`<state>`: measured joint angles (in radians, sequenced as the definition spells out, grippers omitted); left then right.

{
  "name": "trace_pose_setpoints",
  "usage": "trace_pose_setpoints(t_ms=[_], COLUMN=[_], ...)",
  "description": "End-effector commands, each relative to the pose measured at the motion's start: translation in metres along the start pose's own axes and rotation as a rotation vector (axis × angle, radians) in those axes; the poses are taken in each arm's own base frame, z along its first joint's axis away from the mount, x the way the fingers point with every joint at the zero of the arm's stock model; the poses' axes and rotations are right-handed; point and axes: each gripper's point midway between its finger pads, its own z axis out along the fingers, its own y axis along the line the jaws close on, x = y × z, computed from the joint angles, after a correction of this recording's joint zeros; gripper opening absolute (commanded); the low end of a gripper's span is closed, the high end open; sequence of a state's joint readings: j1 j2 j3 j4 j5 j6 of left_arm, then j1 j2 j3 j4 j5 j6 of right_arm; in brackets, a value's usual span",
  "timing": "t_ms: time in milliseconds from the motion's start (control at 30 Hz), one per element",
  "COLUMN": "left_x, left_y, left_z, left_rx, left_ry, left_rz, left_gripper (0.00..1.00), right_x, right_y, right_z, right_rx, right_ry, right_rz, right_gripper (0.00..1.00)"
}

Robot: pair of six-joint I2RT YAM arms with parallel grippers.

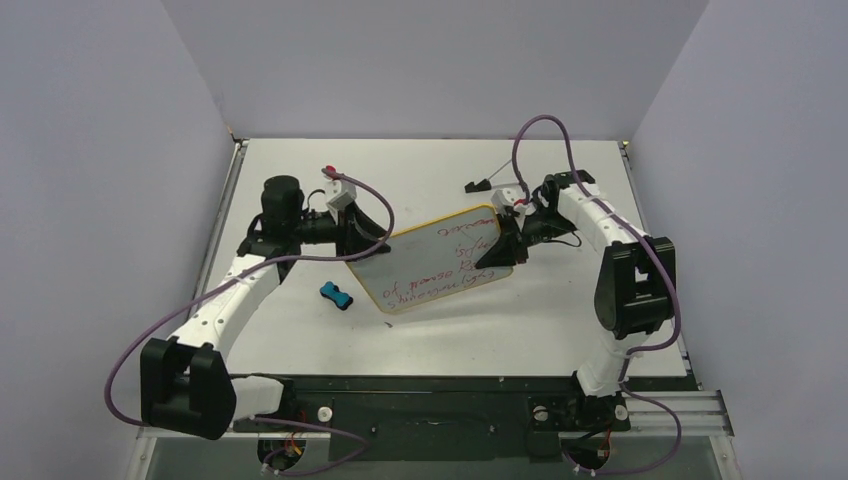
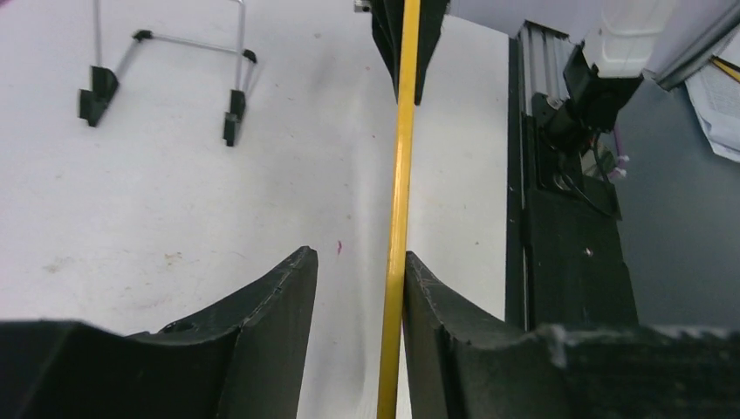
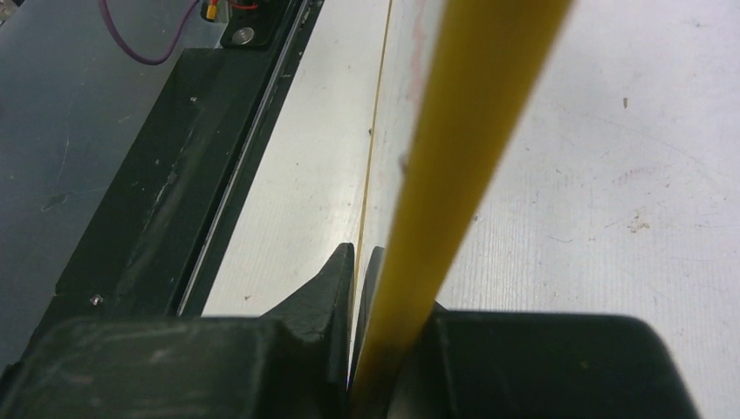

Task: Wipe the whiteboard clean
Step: Adjust the whiteboard at the center of the board, then pick up the whiteboard eraser from the center of the board.

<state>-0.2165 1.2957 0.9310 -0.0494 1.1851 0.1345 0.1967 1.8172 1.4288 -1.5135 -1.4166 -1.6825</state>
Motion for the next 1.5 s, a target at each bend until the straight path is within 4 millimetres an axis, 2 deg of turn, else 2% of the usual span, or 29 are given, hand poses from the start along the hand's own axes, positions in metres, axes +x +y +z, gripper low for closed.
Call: trace_pose_setpoints(t_ms=[0, 33, 67, 100, 167, 300, 333, 367, 400, 433, 467, 500, 533, 567, 833, 900, 933, 967, 1000, 1033, 1067, 1100, 1167, 1267, 1367, 1467], left_x=[-0.075, -0.091, -0.091, -0.103, -0.124, -0.144, -0.143, -0.147, -0.142, -0.141, -0.135, -0.135, -0.121, -0.117, 0.021, 0.042, 0.047, 0.056, 0.060, 0.065, 0.067, 0.071, 0.077, 0.089, 0.102, 0.117], left_y=[0.025, 0.025, 0.023, 0.027, 0.015, 0.001, 0.005, -0.001, 0.007, 0.000, 0.004, -0.004, 0.000, -0.005, 0.014, 0.017, 0.017, 0.018, 0.019, 0.019, 0.020, 0.020, 0.021, 0.022, 0.023, 0.024], left_z=[-0.034, -0.044, -0.047, -0.058, -0.078, -0.104, -0.111, -0.118, -0.129, -0.136, -0.144, -0.150, -0.155, -0.158, -0.164, -0.160, -0.159, -0.158, -0.159, -0.160, -0.161, -0.164, -0.166, -0.168, -0.170, -0.163], left_rx=[-0.276, -0.332, -0.351, -0.406, -0.473, -0.580, -0.636, -0.674, -0.763, -0.798, -0.856, -0.878, -0.926, -0.942, -1.156, -1.166, -1.165, -1.175, -1.184, -1.203, -1.214, -1.236, -1.258, -1.292, -1.323, -1.314], left_ry=[-0.184, -0.229, -0.253, -0.301, -0.389, -0.492, -0.497, -0.514, -0.516, -0.525, -0.528, -0.545, -0.525, -0.531, -0.419, -0.399, -0.396, -0.380, -0.375, -0.364, -0.357, -0.347, -0.334, -0.324, -0.325, -0.332], left_rz=[0.186, 0.223, 0.187, 0.208, 0.221, 0.187, 0.153, 0.155, 0.100, 0.092, 0.066, 0.064, 0.004, -0.026, -0.576, -0.648, -0.668, -0.689, -0.703, -0.716, -0.725, -0.737, -0.762, -0.811, -0.857, -0.938], left_gripper=[0.38, 0.38, 0.39, 0.39, 0.40, 0.41, 0.41, 0.41, 0.45, 0.47, 0.48, 0.50, 0.50, 0.51, 0.53, 0.54, 0.54, 0.54, 0.54, 0.54, 0.54, 0.54, 0.54, 0.54, 0.54, 0.54], right_x=[-0.017, -0.015, -0.014, -0.014, -0.015, -0.024, -0.028, -0.031, -0.034, -0.037, -0.040, -0.040, -0.041, -0.041, -0.031, -0.026, -0.031, -0.019, -0.037, -0.021, -0.047, -0.045, -0.063, -0.064, -0.052, -0.041], right_y=[0.015, 0.015, 0.015, 0.015, 0.014, 0.009, 0.007, 0.008, 0.007, 0.007, 0.006, 0.007, 0.006, 0.006, -0.001, -0.008, -0.018, -0.022, -0.039, -0.042, -0.053, -0.051, -0.049, -0.051, -0.056, -0.056], right_z=[-0.009, -0.010, -0.011, -0.011, -0.013, -0.017, -0.019, -0.020, -0.022, -0.024, -0.026, -0.026, -0.027, -0.028, -0.036, -0.037, -0.038, -0.037, -0.040, -0.036, -0.039, -0.034, -0.032, -0.030, -0.033, -0.037], right_rx=[0.022, 0.024, 0.025, 0.024, 0.028, 0.039, 0.046, 0.050, 0.059, 0.065, 0.071, 0.073, 0.077, 0.079, 0.115, 0.153, 0.213, 0.254, 0.373, 0.432, 0.530, 0.537, 0.538, 0.554, 0.584, 0.592], right_ry=[-0.011, 0.001, 0.004, 0.011, 0.020, 0.038, 0.049, 0.056, 0.067, 0.072, 0.080, 0.085, 0.094, 0.098, 0.178, 0.210, 0.215, 0.258, 0.226, 0.259, 0.185, 0.164, 0.112, 0.120, 0.137, 0.156], right_rz=[-0.021, -0.016, -0.004, 0.002, 0.023, 0.065, 0.057, 0.074, 0.067, 0.077, 0.071, 0.080, 0.077, 0.083, 0.136, 0.168, 0.189, 0.223, 0.204, 0.242, 0.187, 0.199, 0.189, 0.181, 0.200, 0.201], right_gripper=[0.00, 0.00, 0.00, 0.00, 0.00, 0.00, 0.00, 0.00, 0.00, 0.00, 0.00, 0.00, 0.00, 0.00, 0.00, 0.00, 0.00, 0.00, 0.00, 0.00, 0.00, 0.00, 0.00, 0.00, 0.00, 0.00])
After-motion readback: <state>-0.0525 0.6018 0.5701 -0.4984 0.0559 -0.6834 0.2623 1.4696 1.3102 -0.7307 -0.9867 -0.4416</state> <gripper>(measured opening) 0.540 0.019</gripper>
